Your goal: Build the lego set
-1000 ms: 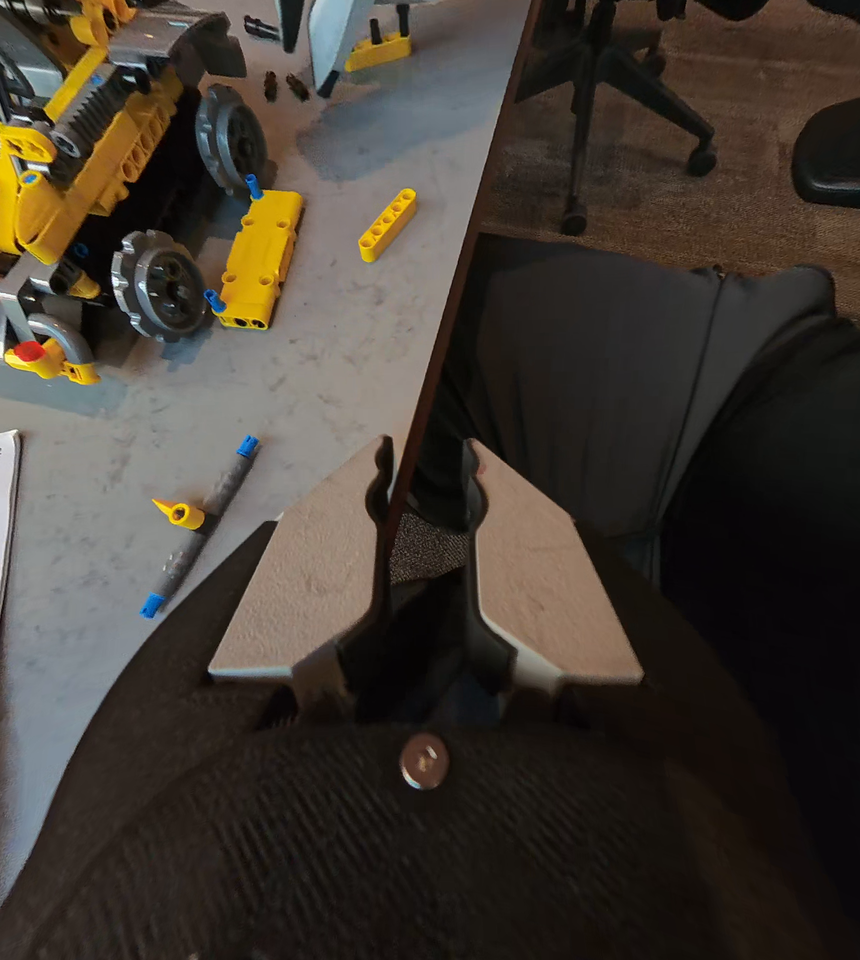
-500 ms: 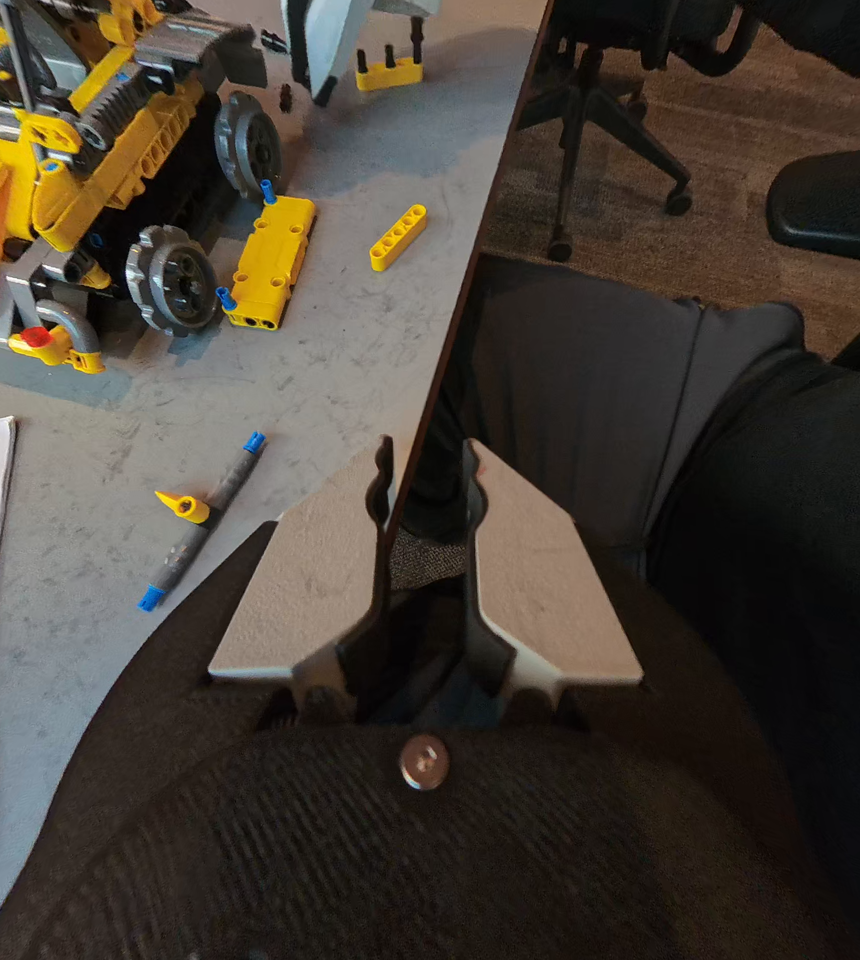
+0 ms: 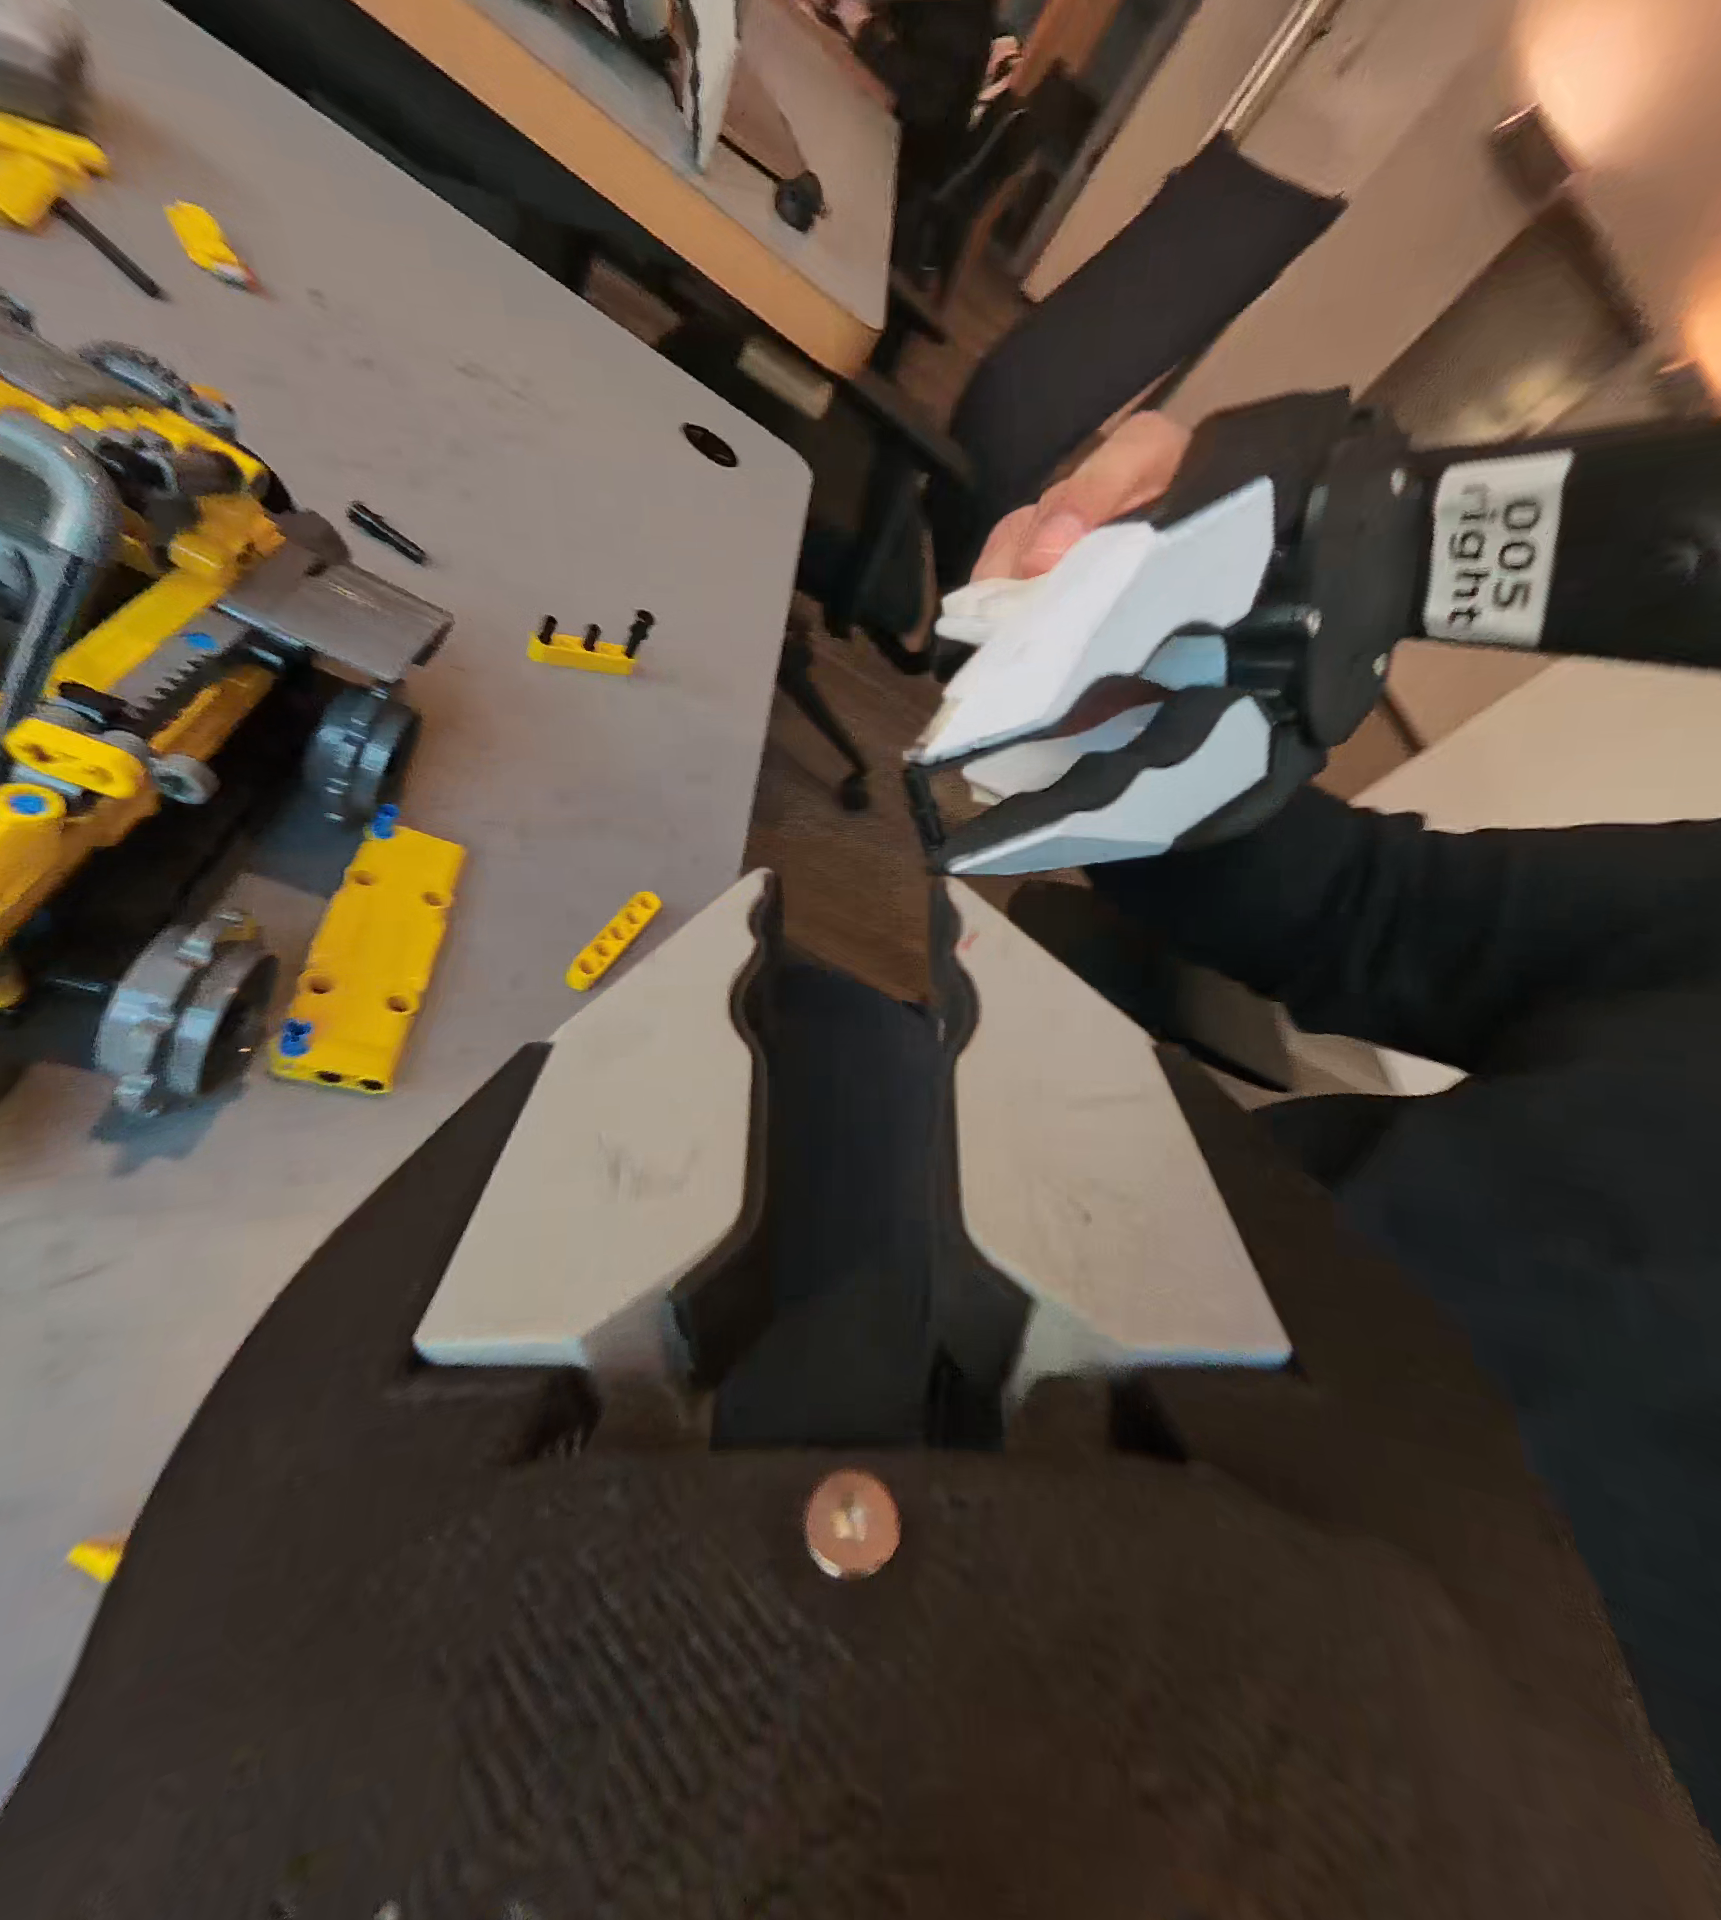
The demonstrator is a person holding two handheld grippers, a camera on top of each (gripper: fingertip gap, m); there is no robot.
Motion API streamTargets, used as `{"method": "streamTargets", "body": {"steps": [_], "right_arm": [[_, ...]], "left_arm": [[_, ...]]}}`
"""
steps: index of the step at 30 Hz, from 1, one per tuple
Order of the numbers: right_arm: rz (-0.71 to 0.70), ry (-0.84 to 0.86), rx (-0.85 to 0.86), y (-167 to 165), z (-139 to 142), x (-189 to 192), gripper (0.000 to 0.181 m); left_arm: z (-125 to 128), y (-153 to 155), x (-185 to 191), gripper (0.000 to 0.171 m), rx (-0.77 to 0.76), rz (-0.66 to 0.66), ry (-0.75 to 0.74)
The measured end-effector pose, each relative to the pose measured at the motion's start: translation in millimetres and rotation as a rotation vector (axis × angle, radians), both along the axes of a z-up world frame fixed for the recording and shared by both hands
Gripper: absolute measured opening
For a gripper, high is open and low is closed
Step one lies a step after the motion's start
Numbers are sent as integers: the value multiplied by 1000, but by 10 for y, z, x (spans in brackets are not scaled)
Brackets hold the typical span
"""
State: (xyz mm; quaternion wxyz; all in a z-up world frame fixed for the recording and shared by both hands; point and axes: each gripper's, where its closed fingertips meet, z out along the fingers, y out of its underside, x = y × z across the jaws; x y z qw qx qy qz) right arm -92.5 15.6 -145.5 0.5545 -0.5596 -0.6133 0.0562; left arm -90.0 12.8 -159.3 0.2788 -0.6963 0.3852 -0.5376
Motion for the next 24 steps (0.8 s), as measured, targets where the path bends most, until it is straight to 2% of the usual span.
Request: {"method": "streamTargets", "body": {"steps": [6, 10, 15, 24], "right_arm": [[0, -15, 93, -105, 45, 12, 15], [-12, -28, 131, -133, 14, 26, 16], [-30, -38, 162, -146, 9, 51, 16], [-29, -2, 157, -143, 31, 64, 16]], "left_arm": [[163, -83, 98, 27, -217, -114, -154], [165, -164, 170, 22, -286, -166, -173], [151, -213, 249, 2, -287, -181, -164], [161, -193, 255, 2, -251, -150, -196]]}}
